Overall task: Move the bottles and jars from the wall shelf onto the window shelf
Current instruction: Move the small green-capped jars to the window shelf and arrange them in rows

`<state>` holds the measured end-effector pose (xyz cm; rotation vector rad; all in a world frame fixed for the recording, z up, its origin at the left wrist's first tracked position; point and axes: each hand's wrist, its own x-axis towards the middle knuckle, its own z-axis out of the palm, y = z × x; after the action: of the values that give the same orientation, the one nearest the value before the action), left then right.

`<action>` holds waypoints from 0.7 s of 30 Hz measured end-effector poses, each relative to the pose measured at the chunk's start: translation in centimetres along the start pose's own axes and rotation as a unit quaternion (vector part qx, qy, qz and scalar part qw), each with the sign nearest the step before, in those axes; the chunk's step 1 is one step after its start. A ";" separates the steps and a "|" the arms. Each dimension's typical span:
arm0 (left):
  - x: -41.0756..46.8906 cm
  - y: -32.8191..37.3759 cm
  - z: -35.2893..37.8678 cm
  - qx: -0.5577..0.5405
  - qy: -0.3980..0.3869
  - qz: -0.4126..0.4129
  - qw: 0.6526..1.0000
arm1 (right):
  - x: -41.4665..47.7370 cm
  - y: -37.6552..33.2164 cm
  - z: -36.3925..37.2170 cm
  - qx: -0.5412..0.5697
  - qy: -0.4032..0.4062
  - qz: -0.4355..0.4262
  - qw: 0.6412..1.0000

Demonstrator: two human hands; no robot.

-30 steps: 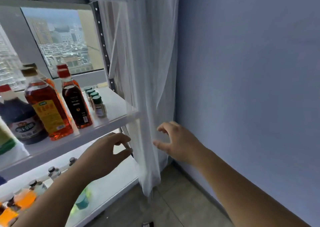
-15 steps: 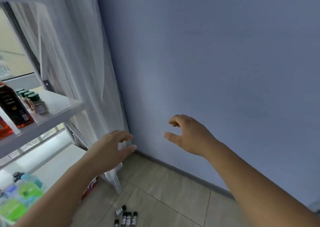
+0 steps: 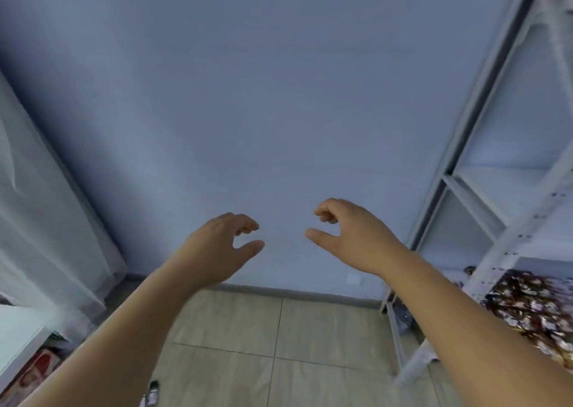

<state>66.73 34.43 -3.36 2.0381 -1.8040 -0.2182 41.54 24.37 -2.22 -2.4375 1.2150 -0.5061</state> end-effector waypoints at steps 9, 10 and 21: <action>1.5 21.5 10.7 -0.070 -0.079 0.133 0.986 | -15.6 14.9 -9.4 0.008 0.063 0.143 0.988; 1.7 23.7 11.9 -0.077 -0.090 0.146 0.982 | -17.3 16.3 -10.4 0.007 0.071 0.160 0.985; 5.8 43.9 22.0 -0.105 -0.187 0.305 0.928 | -29.0 29.0 -19.5 -0.012 0.162 0.310 0.937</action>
<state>19.19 20.90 -4.84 1.2636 -2.4250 -0.6122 -3.65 28.47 -3.44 -1.8692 2.0241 -0.7081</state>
